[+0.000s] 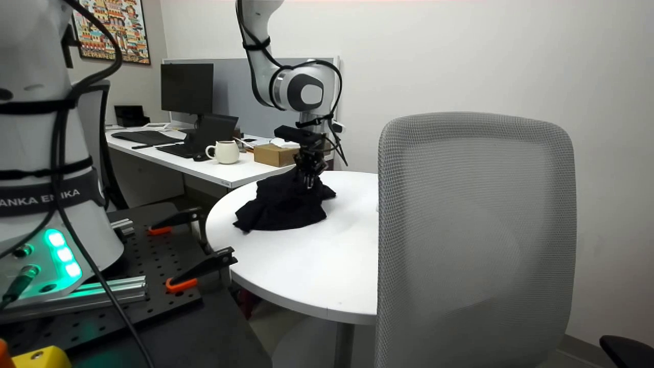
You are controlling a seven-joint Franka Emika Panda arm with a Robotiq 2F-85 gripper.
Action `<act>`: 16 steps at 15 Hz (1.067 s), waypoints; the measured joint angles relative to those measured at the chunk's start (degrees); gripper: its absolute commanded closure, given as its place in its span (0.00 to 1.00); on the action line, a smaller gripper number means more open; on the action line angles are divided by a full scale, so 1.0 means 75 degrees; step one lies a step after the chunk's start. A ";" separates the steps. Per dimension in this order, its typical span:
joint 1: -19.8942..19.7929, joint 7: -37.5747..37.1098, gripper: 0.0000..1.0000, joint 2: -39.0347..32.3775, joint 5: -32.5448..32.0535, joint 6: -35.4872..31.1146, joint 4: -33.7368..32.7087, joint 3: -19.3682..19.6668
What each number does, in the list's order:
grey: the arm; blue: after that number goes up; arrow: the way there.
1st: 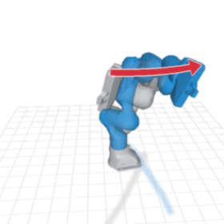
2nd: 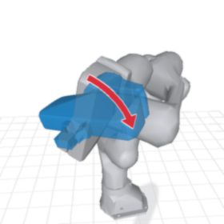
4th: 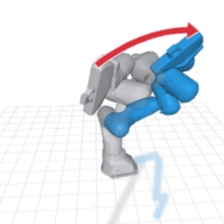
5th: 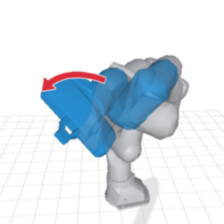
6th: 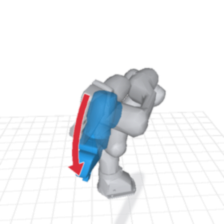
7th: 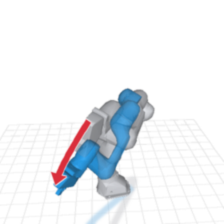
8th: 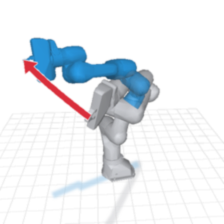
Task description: Move the black shirt to the right
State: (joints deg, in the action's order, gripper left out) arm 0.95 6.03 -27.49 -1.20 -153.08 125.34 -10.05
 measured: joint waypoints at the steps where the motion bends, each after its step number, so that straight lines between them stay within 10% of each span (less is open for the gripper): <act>1: -0.0045 0.0024 0.99 0.0380 0.0041 0.0058 0.0116 -0.0031; 16: 0.0775 -0.0745 0.99 0.5356 -0.0789 0.2944 -0.0965 -0.0171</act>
State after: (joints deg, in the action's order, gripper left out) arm 6.76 0.44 12.68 -7.12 -131.00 118.11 -11.34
